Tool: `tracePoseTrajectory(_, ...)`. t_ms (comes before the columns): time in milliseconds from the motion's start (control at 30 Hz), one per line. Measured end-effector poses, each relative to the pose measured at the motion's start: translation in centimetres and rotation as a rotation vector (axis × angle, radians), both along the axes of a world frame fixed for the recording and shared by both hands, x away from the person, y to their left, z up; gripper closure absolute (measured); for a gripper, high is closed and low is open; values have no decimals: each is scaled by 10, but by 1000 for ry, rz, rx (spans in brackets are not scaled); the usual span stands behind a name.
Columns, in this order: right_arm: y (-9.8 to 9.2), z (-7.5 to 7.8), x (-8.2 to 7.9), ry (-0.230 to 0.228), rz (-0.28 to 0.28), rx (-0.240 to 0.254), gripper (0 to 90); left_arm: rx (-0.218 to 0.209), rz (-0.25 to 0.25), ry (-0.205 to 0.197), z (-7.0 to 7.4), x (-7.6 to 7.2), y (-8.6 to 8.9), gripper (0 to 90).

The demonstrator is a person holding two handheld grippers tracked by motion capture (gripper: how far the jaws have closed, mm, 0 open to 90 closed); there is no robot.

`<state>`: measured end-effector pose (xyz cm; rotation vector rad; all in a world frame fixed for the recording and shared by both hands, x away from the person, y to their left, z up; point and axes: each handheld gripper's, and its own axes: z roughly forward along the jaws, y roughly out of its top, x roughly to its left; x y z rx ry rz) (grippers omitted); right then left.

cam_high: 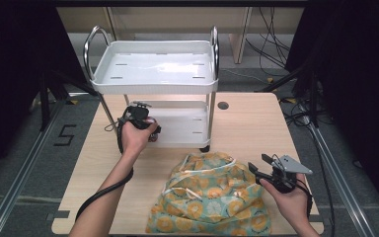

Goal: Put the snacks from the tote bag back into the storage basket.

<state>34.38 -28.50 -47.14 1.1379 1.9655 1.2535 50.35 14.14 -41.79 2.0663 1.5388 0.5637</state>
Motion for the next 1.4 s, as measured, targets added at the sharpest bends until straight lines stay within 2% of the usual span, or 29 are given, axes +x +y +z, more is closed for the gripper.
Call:
tracePoseTrajectory(33,-1,0,1,-12,8,-9,387,2,2,-2,0,0,0,252)
tracePoseTrajectory(133,0,0,1,-4,5,-5,387,1,4,-4,-1,0,0,252)
tracePoseTrajectory(200,-1,0,1,-5,7,-19,387,0,3,-4,-1,0,0,252)
tracePoseTrajectory(267,0,0,0,4,1,-1,388,-3,-3,-7,-1,0,1,252)
tracePoseTrajectory(300,-1,0,1,-12,9,-11,387,-4,-2,-5,-2,0,0,252)
tracePoseTrajectory(367,0,0,0,0,2,-5,387,-2,2,-5,-2,0,0,252)
tracePoseTrajectory(400,-1,0,1,-18,8,-24,387,0,1,-3,-3,0,0,252)
tracePoseTrajectory(433,-1,0,1,-11,11,-25,387,0,0,-2,-3,0,0,252)
tracePoseTrajectory(467,1,0,-1,12,1,-2,387,-2,0,-2,-3,0,0,252)
tracePoseTrajectory(500,1,0,0,2,-4,6,387,-3,1,6,-3,0,-1,252)
tracePoseTrajectory(600,-2,0,2,-22,16,-32,387,-3,2,5,-3,0,-1,252)
tracePoseTrajectory(700,-1,0,1,-13,12,-26,387,1,-1,-1,-3,0,-1,252)
tracePoseTrajectory(767,1,0,-1,6,-3,8,387,0,0,-3,-3,0,0,252)
tracePoseTrajectory(867,1,0,0,3,-1,1,387,2,-1,-3,-3,0,0,252)
tracePoseTrajectory(900,1,0,0,3,-1,1,387,-25,-18,-5,-3,0,0,252)
tracePoseTrajectory(933,0,0,1,-12,3,-7,387,0,-1,0,-3,0,-1,252)
tracePoseTrajectory(967,-1,0,1,-24,7,-14,387,1,-3,2,-3,0,-1,252)
tracePoseTrajectory(1000,0,0,1,-17,3,-7,387,3,-5,5,-4,0,0,252)
tracePoseTrajectory(1033,0,0,0,-7,1,-5,387,-25,-19,0,-4,0,0,252)
tracePoseTrajectory(1067,0,0,1,-20,7,-13,388,-4,-1,4,-5,1,-1,252)
tracePoseTrajectory(1100,0,0,0,-8,3,-6,387,-2,-2,4,-6,1,-1,252)
tracePoseTrajectory(1133,0,0,1,-14,3,-8,387,-1,0,1,-6,1,-1,252)
tracePoseTrajectory(1167,1,0,-1,14,-3,6,388,1,3,1,-6,1,-2,252)
tracePoseTrajectory(1267,1,0,0,2,-1,2,388,8,9,2,-6,1,-2,252)
tracePoseTrajectory(1300,-1,0,1,-13,13,-27,387,6,9,2,-6,1,-2,252)
tracePoseTrajectory(1333,-1,0,1,-14,11,-26,387,-8,4,-1,-7,1,-2,251)
tracePoseTrajectory(1400,1,0,-1,9,-3,6,387,-25,-1,-2,-7,0,-1,251)
